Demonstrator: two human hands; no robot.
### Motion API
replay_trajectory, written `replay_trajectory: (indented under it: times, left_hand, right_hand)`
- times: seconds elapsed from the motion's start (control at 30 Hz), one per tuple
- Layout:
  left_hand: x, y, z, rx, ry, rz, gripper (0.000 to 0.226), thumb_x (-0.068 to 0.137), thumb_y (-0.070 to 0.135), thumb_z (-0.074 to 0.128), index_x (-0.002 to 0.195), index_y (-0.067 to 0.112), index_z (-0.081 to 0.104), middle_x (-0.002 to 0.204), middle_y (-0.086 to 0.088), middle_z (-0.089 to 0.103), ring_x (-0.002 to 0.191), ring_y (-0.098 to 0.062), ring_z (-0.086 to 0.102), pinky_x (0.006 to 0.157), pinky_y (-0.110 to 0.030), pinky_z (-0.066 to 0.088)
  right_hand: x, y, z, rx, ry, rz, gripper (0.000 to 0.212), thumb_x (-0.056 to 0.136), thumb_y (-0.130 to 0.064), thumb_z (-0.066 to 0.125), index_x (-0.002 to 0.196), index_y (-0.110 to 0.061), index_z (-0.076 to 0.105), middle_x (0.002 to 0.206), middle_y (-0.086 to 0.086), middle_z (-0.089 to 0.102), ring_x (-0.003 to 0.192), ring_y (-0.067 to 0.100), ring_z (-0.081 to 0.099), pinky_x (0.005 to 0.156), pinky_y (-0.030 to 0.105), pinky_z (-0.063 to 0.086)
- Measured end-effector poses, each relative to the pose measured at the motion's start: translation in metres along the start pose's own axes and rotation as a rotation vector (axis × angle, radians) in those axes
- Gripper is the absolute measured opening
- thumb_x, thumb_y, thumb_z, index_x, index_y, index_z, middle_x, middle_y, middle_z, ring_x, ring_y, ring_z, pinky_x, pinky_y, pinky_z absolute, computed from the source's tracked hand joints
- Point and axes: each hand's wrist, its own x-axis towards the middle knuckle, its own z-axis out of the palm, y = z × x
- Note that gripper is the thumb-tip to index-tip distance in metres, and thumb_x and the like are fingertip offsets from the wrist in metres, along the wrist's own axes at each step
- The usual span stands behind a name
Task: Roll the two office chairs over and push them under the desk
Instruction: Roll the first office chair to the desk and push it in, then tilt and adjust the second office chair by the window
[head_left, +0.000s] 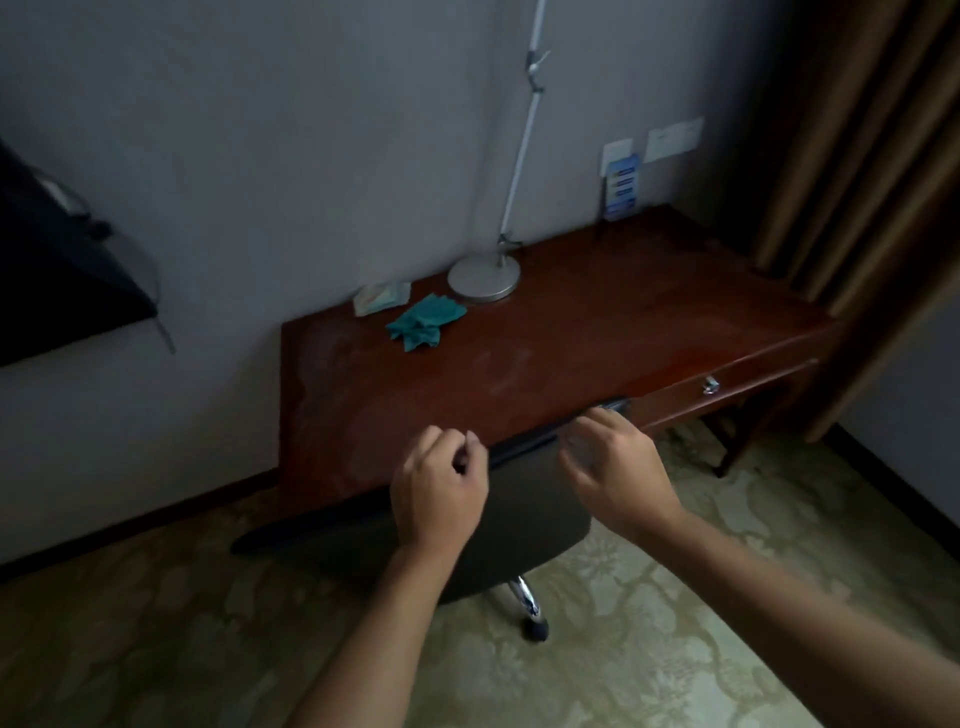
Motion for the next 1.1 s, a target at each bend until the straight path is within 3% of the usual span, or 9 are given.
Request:
replay_trajectory:
  times: [0.2, 0.33, 0.47, 0.8, 1.1]
  left_hand:
    - [0.003, 0.11, 0.045, -0.211, -0.173, 0.145, 0.031, 0.085, 0.023, 0.059, 0.056, 0.016, 0.051, 0.062, 0.006, 0.047, 0.055, -0.015, 0.043, 0.051, -0.029, 0.032]
    - [-0.012, 0.204, 0.08, -0.318, -0.223, 0.257, 0.029, 0.083, 0.02, 0.062, 0.056, 0.01, 0.058, 0.06, -0.004, 0.054, 0.054, -0.024, 0.051, 0.05, -0.034, 0.037]
    - [-0.036, 0.287, 0.104, -0.378, -0.313, 0.325, 0.028, 0.086, 0.021, 0.062, 0.06, 0.01, 0.063, 0.063, -0.001, 0.058, 0.057, -0.023, 0.054, 0.052, -0.032, 0.038]
    - [-0.157, 0.516, 0.162, -0.474, -0.586, 0.522, 0.029, 0.09, 0.029, 0.062, 0.066, 0.014, 0.067, 0.067, 0.002, 0.063, 0.063, -0.022, 0.06, 0.06, -0.033, 0.047]
    - [-0.292, 0.707, 0.228, -0.56, -0.884, 0.85, 0.032, 0.089, 0.037, 0.057, 0.064, 0.017, 0.062, 0.064, 0.004, 0.058, 0.062, -0.014, 0.056, 0.065, -0.033, 0.048]
  right_hand:
    - [-0.048, 0.056, -0.07, -0.023, 0.128, 0.232, 0.02, 0.086, -0.034, 0.051, 0.082, -0.021, 0.067, 0.076, -0.01, 0.062, 0.067, 0.004, 0.057, 0.06, 0.026, 0.05]
    - [-0.095, 0.1, -0.142, -0.062, 0.323, 0.365, 0.006, 0.081, -0.02, 0.065, 0.075, -0.021, 0.067, 0.068, -0.012, 0.06, 0.06, 0.004, 0.056, 0.056, 0.023, 0.046]
    - [-0.14, 0.144, -0.203, -0.072, 0.451, 0.498, 0.009, 0.082, -0.015, 0.066, 0.074, -0.019, 0.069, 0.067, -0.01, 0.064, 0.061, 0.004, 0.058, 0.058, 0.028, 0.05]
    - [-0.308, 0.247, -0.362, -0.152, 0.707, 0.76, 0.01, 0.081, -0.019, 0.067, 0.072, -0.022, 0.067, 0.062, -0.01, 0.063, 0.06, 0.008, 0.06, 0.063, 0.03, 0.052]
    - [-0.484, 0.323, -0.468, -0.179, 0.983, 1.176, 0.015, 0.084, -0.024, 0.061, 0.07, -0.024, 0.064, 0.06, -0.013, 0.062, 0.063, 0.006, 0.058, 0.062, 0.026, 0.044]
